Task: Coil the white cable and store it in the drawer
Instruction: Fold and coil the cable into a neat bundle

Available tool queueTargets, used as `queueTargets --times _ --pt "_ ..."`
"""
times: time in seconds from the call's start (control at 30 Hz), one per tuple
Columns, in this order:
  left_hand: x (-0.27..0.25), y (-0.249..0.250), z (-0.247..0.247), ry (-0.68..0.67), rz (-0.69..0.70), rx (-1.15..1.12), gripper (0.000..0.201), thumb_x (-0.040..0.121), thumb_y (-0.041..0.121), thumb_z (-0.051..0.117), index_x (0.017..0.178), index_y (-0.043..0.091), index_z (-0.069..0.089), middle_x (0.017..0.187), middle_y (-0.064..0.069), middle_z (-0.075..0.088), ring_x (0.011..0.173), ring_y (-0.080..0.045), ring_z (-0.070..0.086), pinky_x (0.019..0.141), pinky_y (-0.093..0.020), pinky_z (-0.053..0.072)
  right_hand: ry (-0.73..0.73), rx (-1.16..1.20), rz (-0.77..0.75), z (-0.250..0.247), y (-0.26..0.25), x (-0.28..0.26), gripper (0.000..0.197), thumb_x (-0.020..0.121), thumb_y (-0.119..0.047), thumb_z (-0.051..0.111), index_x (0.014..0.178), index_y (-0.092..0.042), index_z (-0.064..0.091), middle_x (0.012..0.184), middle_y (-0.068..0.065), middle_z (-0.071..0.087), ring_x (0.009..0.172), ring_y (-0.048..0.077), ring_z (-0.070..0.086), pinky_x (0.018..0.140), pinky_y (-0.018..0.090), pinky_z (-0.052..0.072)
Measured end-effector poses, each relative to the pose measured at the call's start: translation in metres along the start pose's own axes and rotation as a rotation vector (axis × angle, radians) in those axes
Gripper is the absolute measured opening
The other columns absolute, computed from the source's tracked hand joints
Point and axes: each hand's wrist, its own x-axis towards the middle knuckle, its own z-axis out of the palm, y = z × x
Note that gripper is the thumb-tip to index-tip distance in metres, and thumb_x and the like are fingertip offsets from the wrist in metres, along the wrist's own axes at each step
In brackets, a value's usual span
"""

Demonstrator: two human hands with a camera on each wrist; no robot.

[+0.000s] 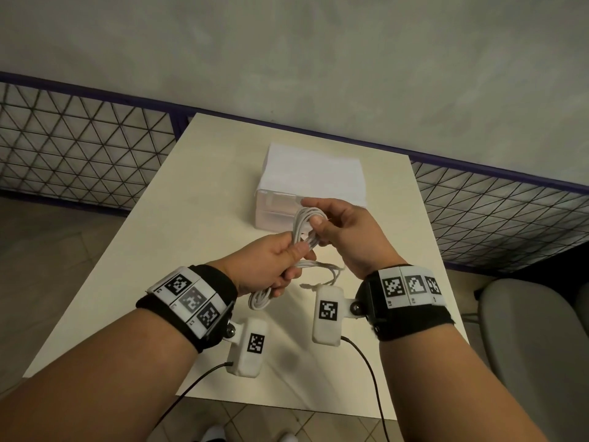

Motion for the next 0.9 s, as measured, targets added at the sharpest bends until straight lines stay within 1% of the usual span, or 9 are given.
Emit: queueTargets --times 0.1,0.2,0.27,0.4,0.5,0.57,0.67,0.77,0.9 --pt "-0.003 -0.001 0.003 -0.035 -0.013 -0.012 0.031 0.098 0.037 0.041 0.104 0.01 0.055 0.056 0.004 0.045 0.043 -0.011 0.033 0.049 -0.029 0.041 -0.03 -0.05 -0.002 0.001 -0.008 0.0 0.025 0.089 -0.003 0.056 0.106 -0.017 0.067 0.08 0.003 0.062 0.061 0.007 0.053 0.057 0.016 0.044" --pt "-0.004 0.0 0.006 -0.093 -0.04 -0.055 0.036 0.099 0.036 0.041 0.111 0.006 0.054 0.056 0.004 0.044 0.044 -0.01 0.033 0.048 -0.028 0.041 -0.036 0.036 0.03 0.002 -0.009 0.001 0.027 0.088 0.007 0.05 0.094 -0.013 0.067 0.076 0.005 0.06 0.061 0.01 0.052 0.056 0.019 0.046" --pt "-0.003 0.002 0.008 -0.128 -0.052 -0.074 0.04 0.099 0.034 0.04 0.115 0.0 0.052 0.057 0.003 0.042 0.043 -0.01 0.033 0.047 -0.027 0.041 -0.005 0.09 0.028 0.003 -0.005 0.001 0.032 0.086 0.012 0.048 0.086 -0.014 0.067 0.071 -0.001 0.062 0.057 0.008 0.051 0.059 0.019 0.046" --pt "-0.003 0.004 0.003 -0.153 -0.043 -0.002 0.024 0.099 0.028 0.043 0.091 0.007 0.05 0.056 0.003 0.042 0.043 -0.01 0.034 0.049 -0.027 0.042 0.065 0.173 0.004 0.006 0.004 0.0 0.029 0.086 0.011 0.052 0.088 -0.014 0.068 0.069 -0.01 0.068 0.057 0.005 0.056 0.061 0.018 0.048" --pt "-0.002 0.002 -0.005 -0.09 -0.012 0.015 0.02 0.098 0.027 0.046 0.087 0.011 0.052 0.058 0.002 0.041 0.044 -0.01 0.034 0.05 -0.029 0.039 0.021 0.199 0.03 0.002 0.011 -0.003 0.02 0.089 -0.003 0.058 0.103 -0.015 0.065 0.079 -0.002 0.069 0.069 0.011 0.063 0.068 0.022 0.052" --pt "-0.003 0.002 -0.008 -0.048 0.015 -0.011 0.018 0.099 0.027 0.045 0.088 0.017 0.056 0.06 0.002 0.039 0.045 -0.011 0.033 0.05 -0.029 0.039 -0.056 0.085 0.091 -0.003 0.017 -0.009 0.013 0.091 -0.017 0.058 0.102 -0.017 0.066 0.085 0.001 0.071 0.077 0.011 0.067 0.073 0.021 0.051" --pt "-0.002 0.005 -0.013 0.029 0.051 -0.048 0.019 0.099 0.027 0.044 0.089 0.018 0.058 0.059 0.003 0.038 0.046 -0.012 0.031 0.049 -0.028 0.039 -0.129 -0.103 0.188 -0.009 0.026 -0.02 0.027 0.095 -0.03 0.049 0.102 -0.013 0.069 0.08 0.003 0.072 0.079 0.012 0.068 0.073 0.014 0.049" --pt "0.0 0.004 -0.018 0.142 0.079 -0.107 0.02 0.099 0.027 0.044 0.091 0.01 0.052 0.059 0.004 0.038 0.046 -0.011 0.03 0.049 -0.028 0.039 -0.072 -0.037 0.193 -0.009 0.035 -0.028 0.022 0.098 -0.022 0.046 0.1 -0.013 0.065 0.073 0.006 0.068 0.071 0.02 0.063 0.075 0.025 0.052" --pt "0.004 -0.001 -0.017 0.265 0.097 -0.169 0.025 0.099 0.029 0.045 0.102 0.006 0.052 0.06 0.003 0.04 0.046 -0.01 0.031 0.049 -0.028 0.041 0.103 0.005 0.179 -0.004 0.037 -0.031 0.008 0.094 -0.015 0.053 0.089 -0.015 0.059 0.072 0.007 0.064 0.057 0.022 0.061 0.066 0.036 0.053"
